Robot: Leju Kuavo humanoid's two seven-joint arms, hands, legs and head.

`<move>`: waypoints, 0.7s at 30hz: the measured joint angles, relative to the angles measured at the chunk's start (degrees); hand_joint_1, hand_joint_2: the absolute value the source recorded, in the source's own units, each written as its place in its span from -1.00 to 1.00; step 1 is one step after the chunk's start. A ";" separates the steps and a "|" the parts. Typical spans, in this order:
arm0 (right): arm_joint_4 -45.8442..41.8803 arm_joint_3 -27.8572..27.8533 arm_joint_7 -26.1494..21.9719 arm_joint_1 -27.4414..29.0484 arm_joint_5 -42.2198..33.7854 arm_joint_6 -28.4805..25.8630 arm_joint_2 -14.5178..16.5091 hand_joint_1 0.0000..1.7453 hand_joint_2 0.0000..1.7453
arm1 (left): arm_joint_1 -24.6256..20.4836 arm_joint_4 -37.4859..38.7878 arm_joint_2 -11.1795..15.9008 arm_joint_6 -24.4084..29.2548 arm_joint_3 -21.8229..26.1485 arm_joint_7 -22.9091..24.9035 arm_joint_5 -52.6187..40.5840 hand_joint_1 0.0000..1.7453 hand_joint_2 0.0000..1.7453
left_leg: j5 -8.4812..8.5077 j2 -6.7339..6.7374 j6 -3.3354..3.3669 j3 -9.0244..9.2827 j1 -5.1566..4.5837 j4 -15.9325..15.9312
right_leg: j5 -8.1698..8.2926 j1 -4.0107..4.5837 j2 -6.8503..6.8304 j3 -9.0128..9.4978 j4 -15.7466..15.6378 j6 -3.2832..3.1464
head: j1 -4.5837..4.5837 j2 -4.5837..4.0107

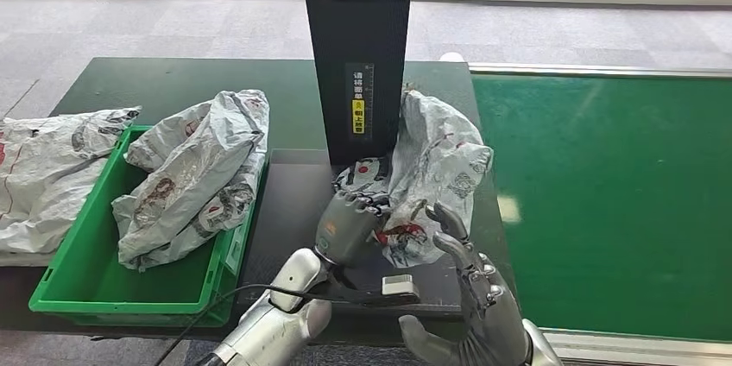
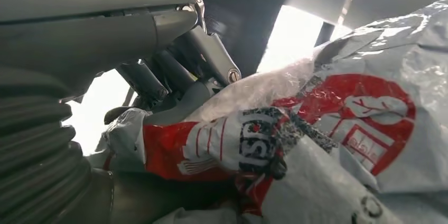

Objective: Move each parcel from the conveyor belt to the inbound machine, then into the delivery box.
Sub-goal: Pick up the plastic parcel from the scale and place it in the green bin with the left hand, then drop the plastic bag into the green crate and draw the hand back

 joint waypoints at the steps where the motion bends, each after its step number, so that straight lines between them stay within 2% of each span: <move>1: -0.02 -0.08 -0.08 0.03 -0.16 0.22 0.11 -1.00 1.00 | 1.31 -1.98 0.29 0.20 1.53 -0.88 0.52 1.00 1.00 | 0.00 0.00 0.00 -0.02 0.00 0.00 | -0.01 0.00 -0.01 -0.01 0.00 0.00 | 0.00 0.00; 10: -0.44 -0.22 -0.66 0.18 -1.27 1.03 0.75 -1.00 1.00 | 9.92 -15.41 1.53 0.76 10.16 -9.02 7.04 1.00 1.00 | 0.00 -0.01 0.01 -0.10 -0.01 0.00 | -0.01 -0.01 -0.03 -0.04 0.00 0.01 | -0.01 0.00; 15: -0.44 -0.45 -0.66 -0.40 -1.92 2.20 1.51 -1.00 1.00 | 14.15 -22.52 2.06 0.76 12.91 -12.22 10.56 1.00 1.00 | 0.00 -0.02 0.00 -0.12 0.00 0.00 | -0.01 0.00 -0.04 -0.07 0.00 0.00 | 0.00 0.00; 18: -0.44 -0.84 -0.67 -0.71 -2.27 2.87 2.04 -1.00 1.00 | 16.99 -27.58 2.16 0.76 15.01 -16.73 15.86 1.00 1.00 | 0.00 -0.01 0.00 -0.13 0.01 0.00 | -0.01 0.01 -0.03 -0.09 0.01 0.00 | -0.01 0.00; 21: -0.44 -1.31 -0.70 -0.78 -2.48 3.24 2.40 -1.00 1.00 | 19.58 -33.36 2.73 0.75 17.90 -20.17 25.04 1.00 1.00 | 0.00 -0.01 0.00 -0.13 0.03 -0.01 | -0.04 0.03 -0.03 -0.10 0.01 -0.03 | -0.01 0.00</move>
